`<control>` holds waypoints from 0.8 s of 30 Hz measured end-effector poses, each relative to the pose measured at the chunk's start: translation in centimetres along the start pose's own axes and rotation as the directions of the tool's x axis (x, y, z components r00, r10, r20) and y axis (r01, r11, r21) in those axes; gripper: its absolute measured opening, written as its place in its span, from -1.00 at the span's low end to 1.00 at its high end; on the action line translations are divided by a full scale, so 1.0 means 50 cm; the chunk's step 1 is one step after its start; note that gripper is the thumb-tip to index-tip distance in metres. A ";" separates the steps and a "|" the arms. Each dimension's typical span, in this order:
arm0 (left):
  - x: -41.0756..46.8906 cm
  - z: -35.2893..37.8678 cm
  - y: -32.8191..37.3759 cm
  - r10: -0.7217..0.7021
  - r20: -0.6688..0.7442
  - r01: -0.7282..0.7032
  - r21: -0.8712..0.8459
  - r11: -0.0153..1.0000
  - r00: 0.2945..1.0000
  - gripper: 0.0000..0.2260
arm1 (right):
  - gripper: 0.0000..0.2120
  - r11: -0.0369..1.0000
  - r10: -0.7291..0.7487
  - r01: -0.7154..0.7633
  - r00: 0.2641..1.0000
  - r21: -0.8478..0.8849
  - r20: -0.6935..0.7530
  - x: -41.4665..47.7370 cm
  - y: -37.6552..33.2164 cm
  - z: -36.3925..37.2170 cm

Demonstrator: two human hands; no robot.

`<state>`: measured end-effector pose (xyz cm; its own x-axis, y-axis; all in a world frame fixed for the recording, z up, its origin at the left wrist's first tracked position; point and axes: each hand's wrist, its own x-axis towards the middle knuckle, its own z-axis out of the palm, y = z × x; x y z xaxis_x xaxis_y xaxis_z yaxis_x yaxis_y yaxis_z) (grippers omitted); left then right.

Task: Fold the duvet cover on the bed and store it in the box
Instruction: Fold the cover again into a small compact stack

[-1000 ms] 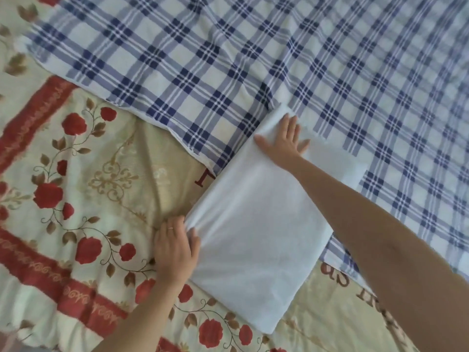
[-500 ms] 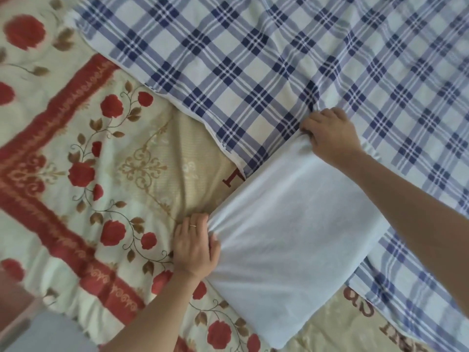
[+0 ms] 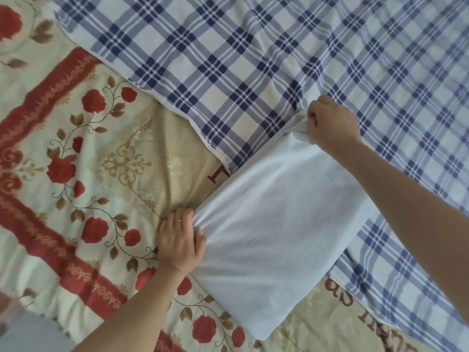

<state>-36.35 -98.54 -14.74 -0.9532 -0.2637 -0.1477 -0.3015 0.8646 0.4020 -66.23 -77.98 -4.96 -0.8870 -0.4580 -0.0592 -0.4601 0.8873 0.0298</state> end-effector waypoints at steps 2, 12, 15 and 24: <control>0.007 0.000 0.002 -0.022 0.056 0.021 0.016 1.000 0.998 -0.64 | -0.80 0.996 0.084 -0.086 0.989 0.014 0.125 -0.034 0.012 0.003; 0.061 -0.064 0.020 -0.131 0.663 0.100 0.085 0.991 0.737 -0.47 | -0.82 0.990 -0.142 0.133 0.892 0.051 0.429 0.020 -0.017 -0.018; 0.096 -0.076 0.043 -0.212 0.766 0.168 0.137 0.976 0.607 -0.45 | -0.70 0.968 -0.085 0.193 0.850 -0.157 0.520 0.063 -0.041 -0.020; 0.083 -0.066 0.094 -0.385 0.660 0.211 0.330 0.920 0.645 -0.35 | -0.61 0.941 0.331 -0.327 0.839 -0.086 0.433 0.059 -0.034 0.015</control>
<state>-41.78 -96.98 -10.48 -0.4849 -0.2210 -0.8462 -0.4717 0.8809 0.0402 -68.03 -80.79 -5.93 -0.8794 -0.0670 -0.4714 -0.1459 0.9803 0.1329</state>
